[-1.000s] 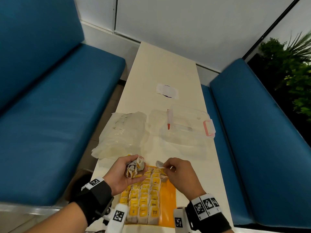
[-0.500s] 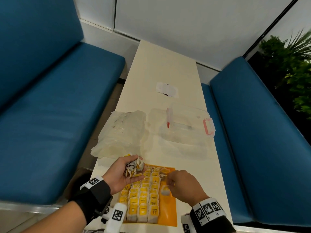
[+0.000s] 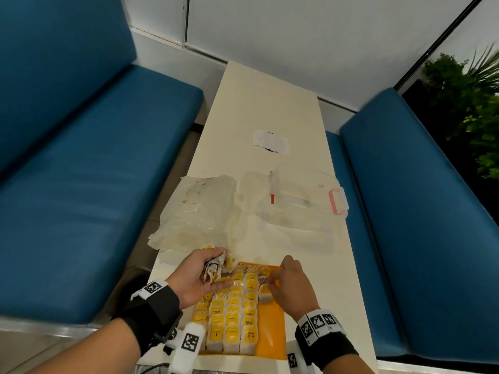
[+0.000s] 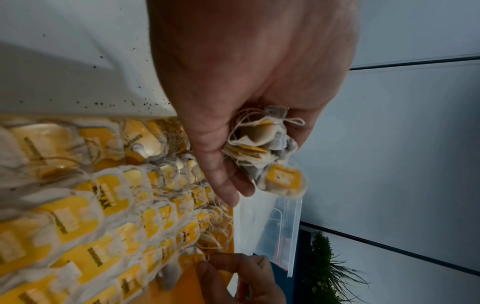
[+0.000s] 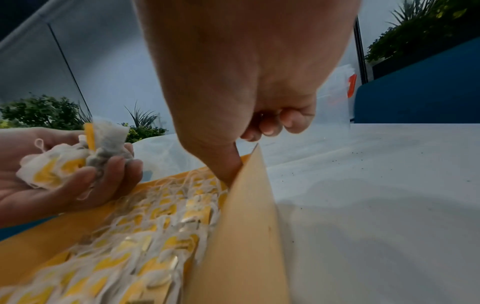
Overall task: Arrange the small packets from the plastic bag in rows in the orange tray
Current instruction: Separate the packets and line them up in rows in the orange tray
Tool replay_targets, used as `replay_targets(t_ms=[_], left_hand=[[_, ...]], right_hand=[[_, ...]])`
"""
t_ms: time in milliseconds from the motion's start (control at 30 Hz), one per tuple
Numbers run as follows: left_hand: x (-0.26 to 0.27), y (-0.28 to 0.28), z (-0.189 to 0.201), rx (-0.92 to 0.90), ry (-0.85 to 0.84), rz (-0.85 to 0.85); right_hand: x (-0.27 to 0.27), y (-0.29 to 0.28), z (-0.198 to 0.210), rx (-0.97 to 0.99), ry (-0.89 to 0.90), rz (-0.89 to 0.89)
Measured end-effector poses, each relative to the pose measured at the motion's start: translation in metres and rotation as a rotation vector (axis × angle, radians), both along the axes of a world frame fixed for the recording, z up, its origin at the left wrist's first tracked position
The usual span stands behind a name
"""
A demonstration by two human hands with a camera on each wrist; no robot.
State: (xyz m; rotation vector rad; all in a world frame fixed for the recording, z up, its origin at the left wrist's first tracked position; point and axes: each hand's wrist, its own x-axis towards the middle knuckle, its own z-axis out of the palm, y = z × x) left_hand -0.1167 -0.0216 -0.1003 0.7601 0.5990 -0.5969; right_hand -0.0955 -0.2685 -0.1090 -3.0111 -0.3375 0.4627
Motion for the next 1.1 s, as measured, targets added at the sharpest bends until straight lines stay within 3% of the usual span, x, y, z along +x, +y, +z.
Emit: replay_targets(t_ms=[300,433,500,767,933,1100], left_hand=[[0.001,0.001,0.0,0.008,-0.016,-0.009],[0.003,0.001,-0.002,0.021,-0.017,-0.007],[0.003,0.0,-0.003,0.033,-0.018,-0.011],[0.003,0.0,0.001,0.024,-0.051,-0.055],[0.004,0.004,0.007,-0.02,-0.066,-0.09],[0.005,0.008,0.01,-0.039,-0.094,-0.092]], right_hand=[[0.007,0.002,-0.002,-0.039,-0.062,-0.072],[0.004,0.013,0.011,0.202,-0.149,-0.103],[0.004,0.025,0.019,0.335,-0.107,-0.083],[0.014,0.056,0.021,0.473,0.068,0.095],[0.016,0.059,0.026,0.556,0.157,0.042],[0.015,0.057,0.032,0.533,0.098,0.005]])
